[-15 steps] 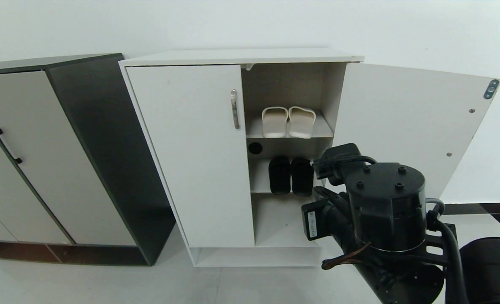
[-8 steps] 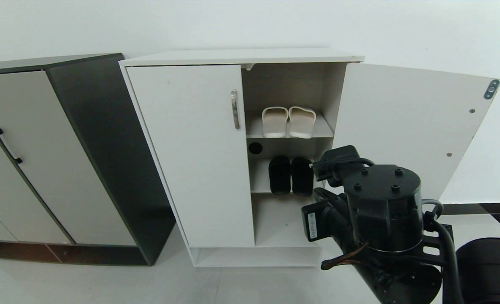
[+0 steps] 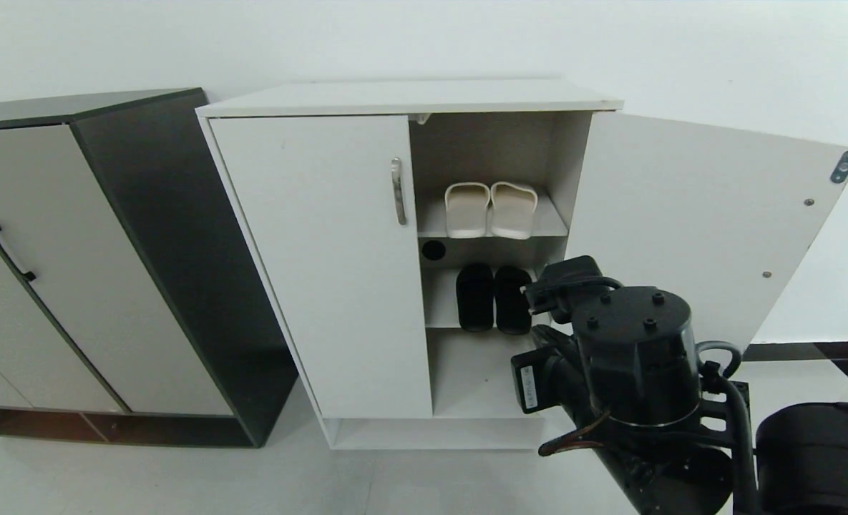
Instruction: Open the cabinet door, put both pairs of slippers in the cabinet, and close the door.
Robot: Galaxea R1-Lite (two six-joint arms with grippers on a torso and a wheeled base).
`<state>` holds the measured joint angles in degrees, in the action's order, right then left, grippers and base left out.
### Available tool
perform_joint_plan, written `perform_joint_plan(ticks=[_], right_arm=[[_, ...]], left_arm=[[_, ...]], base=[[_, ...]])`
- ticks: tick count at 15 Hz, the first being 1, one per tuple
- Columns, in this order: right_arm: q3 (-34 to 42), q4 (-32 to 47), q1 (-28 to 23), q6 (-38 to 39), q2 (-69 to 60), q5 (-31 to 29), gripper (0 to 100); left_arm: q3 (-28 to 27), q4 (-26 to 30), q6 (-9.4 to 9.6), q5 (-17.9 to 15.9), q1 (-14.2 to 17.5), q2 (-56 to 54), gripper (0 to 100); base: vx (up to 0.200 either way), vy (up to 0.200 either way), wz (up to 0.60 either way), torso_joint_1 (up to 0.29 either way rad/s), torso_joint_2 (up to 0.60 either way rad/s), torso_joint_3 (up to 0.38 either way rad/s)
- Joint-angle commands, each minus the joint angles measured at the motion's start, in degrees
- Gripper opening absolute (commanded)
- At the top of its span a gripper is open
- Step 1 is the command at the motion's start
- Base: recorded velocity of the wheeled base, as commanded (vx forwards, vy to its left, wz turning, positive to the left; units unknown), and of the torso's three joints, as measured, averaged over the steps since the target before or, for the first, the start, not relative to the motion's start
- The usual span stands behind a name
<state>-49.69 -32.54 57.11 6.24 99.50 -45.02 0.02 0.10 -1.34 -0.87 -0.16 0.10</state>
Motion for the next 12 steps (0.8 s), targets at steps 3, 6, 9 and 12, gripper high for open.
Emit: perform_joint_plan(ticks=[3,6,9,12], right_arm=[[-0.1,-0.2,0.2,-0.3,0.3,0.0,0],[-0.1,-0.2,0.1,-0.3,0.3,0.0,0],[-0.1,-0.2,0.0,-0.3,0.3,0.0,0],[0.0,-0.2,0.0,-0.3,0.3,0.0,0]], left_arm=[[0.0,-0.1,0.02,0.0,0.0,0.0,0],[0.0,-0.1,-0.07,0.0,0.0,0.0,0],[0.0,-0.1,-0.07,0.0,0.0,0.0,0],[0.0,-0.1,-0.07,0.0,-0.1,0.0,0]], base=[[0.000,0.000,0.00,0.053,-0.54,-0.364],[0.000,0.000,0.00,0.115,-0.46,-0.342],[0.000,0.000,0.00,0.137,-0.46,-0.328],[0.000,0.000,0.00,0.163,-0.48,-0.320]])
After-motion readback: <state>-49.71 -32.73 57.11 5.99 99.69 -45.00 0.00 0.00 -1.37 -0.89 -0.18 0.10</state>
